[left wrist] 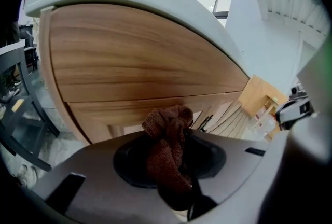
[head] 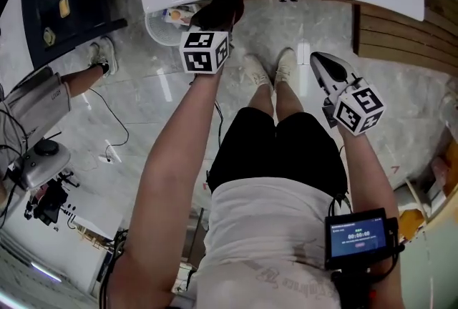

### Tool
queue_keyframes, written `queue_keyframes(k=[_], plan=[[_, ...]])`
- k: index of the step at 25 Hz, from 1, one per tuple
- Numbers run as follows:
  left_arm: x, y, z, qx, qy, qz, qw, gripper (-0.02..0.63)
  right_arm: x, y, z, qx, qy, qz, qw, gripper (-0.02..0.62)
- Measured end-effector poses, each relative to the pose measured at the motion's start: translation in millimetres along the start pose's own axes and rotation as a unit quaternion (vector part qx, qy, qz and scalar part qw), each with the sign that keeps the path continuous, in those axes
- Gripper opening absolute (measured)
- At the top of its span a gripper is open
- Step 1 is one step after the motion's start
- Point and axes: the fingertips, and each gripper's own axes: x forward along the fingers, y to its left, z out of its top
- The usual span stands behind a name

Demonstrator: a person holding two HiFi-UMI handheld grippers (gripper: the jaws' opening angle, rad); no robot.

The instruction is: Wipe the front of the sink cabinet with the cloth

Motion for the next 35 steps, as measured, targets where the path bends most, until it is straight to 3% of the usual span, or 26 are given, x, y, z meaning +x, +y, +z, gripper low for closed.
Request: queue_keyframes(k=[6, 22, 32, 35], plan=[[34.6, -39.2, 4.4, -0.021, -0.009, -0.01, 0.9997, 0.118, -6.8, -56.4, 0.9, 0.011, -0.036, -0.003, 0.999, 0.012], [75.0, -112.3, 9.8, -0.002, -0.052, -0.019, 0.9985, 0.118, 8.4, -66.0, -0.9, -0.001, -0.049, 0.046, 0.998, 0.012], [96.1, -127.8, -6.5, 0.015, -0.072, -0.032, 0.9968, 0.118, 24.5, -80.2, 23.0, -0.081, -0.086, -0.023, 0.993, 0.012], [101.1, -129.0, -10.5, 0.017, -0.074, -0.037, 0.9964, 0.118, 31.1, -79.2, 25.6, -0.085, -0.087, -0.02, 0.992, 0.012]])
